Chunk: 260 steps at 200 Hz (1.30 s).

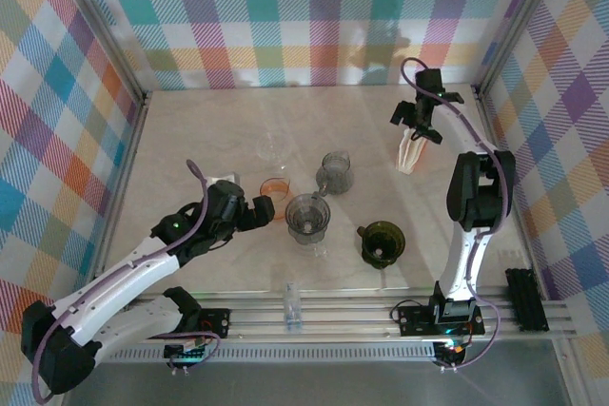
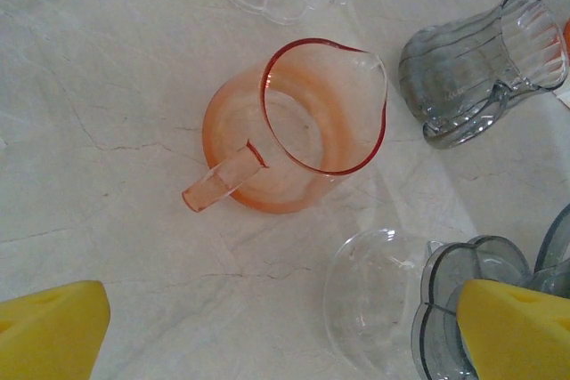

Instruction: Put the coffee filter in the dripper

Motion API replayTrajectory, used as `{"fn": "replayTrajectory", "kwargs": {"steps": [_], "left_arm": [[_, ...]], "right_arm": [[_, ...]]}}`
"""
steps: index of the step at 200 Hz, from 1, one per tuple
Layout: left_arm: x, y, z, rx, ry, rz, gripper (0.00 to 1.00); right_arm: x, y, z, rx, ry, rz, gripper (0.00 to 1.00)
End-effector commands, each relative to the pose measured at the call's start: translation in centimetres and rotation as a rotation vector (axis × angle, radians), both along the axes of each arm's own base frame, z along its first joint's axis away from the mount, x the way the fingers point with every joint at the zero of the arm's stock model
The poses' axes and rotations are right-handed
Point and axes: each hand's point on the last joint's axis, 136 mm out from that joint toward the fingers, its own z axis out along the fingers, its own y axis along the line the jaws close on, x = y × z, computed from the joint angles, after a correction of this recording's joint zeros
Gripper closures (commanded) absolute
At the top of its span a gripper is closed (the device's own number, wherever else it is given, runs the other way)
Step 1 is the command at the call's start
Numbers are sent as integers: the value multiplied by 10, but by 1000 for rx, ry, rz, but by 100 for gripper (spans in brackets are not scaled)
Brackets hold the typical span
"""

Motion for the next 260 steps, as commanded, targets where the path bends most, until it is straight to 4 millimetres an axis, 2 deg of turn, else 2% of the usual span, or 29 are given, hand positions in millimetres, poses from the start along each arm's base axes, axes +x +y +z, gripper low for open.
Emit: {"fn": "replayTrajectory", "kwargs": {"steps": [1,46,81,151,192,209,236,260], "left_arm": [[5,-2,4,-24,-12,13,0],[8,-2,4,-22,-11,24,0],[8,-4,2,-24,2,24,0],[7,-4,2,-33,9,27,0],[6,-5,-1,-41,21,31,0],[5,-5,-3,-47,25,32,0],[5,-7,-3,-57,28,31,0],[5,-7,-5,-55,32,32,0]], "right_arm": [[-3,-8,-6,11,42,13,1],[5,2,-11,30,38,142,1],[6,8,-19,43,48,224,8],[4,9,-18,8,23,346,27],[-1,24,-12,25,-39,483,32],[-2,26,-10,20,-57,514,32],[-3,31,-6,30,-92,545,26],[-3,28,-5,22,-91,521,9]]}}
